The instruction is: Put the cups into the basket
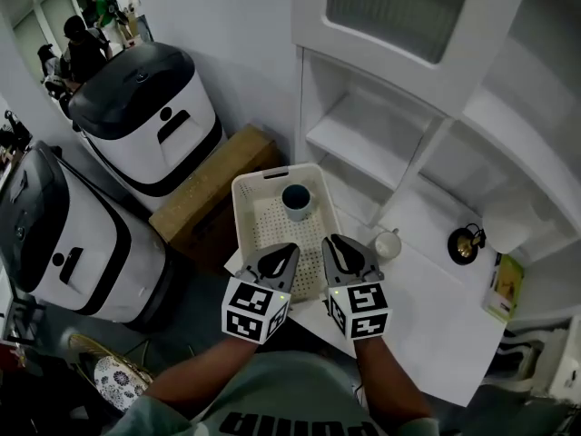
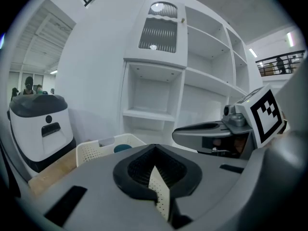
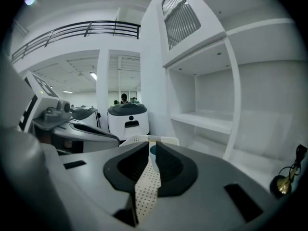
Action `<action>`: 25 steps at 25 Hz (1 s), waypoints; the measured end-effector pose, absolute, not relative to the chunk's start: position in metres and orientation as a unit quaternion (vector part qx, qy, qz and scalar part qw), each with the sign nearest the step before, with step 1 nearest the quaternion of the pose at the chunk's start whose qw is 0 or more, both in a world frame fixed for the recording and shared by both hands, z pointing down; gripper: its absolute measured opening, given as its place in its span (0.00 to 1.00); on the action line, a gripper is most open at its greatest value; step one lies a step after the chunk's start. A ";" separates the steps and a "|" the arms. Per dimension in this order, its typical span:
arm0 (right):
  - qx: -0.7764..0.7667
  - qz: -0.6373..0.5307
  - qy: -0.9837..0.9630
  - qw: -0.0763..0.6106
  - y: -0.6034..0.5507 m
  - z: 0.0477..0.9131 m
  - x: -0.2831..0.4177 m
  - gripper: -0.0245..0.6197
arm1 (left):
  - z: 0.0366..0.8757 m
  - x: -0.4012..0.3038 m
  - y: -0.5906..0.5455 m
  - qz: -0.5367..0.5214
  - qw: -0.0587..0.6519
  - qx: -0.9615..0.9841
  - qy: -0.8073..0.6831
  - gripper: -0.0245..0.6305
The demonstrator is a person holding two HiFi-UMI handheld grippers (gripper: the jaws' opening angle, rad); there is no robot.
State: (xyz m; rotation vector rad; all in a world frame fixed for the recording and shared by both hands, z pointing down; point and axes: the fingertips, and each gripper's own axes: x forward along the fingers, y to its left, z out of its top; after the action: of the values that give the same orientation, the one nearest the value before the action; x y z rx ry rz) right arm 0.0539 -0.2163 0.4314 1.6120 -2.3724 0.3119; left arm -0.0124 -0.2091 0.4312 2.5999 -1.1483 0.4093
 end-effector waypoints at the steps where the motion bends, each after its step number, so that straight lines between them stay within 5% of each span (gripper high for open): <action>1: 0.553 0.107 -0.816 0.128 -0.207 0.430 0.058 0.11 | 0.430 -0.008 -0.202 0.140 0.133 0.898 -0.396 0.04; 25: 0.590 0.123 -0.789 0.123 -0.056 0.442 0.149 0.06 | 0.444 0.092 -0.070 0.142 0.111 0.930 -0.320 0.04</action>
State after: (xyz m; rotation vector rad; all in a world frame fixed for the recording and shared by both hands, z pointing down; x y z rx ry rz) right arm 0.1490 -0.0557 0.4419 1.7201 -2.3006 0.3576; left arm 0.0918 -0.0699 0.4441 2.7312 -0.9400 0.4159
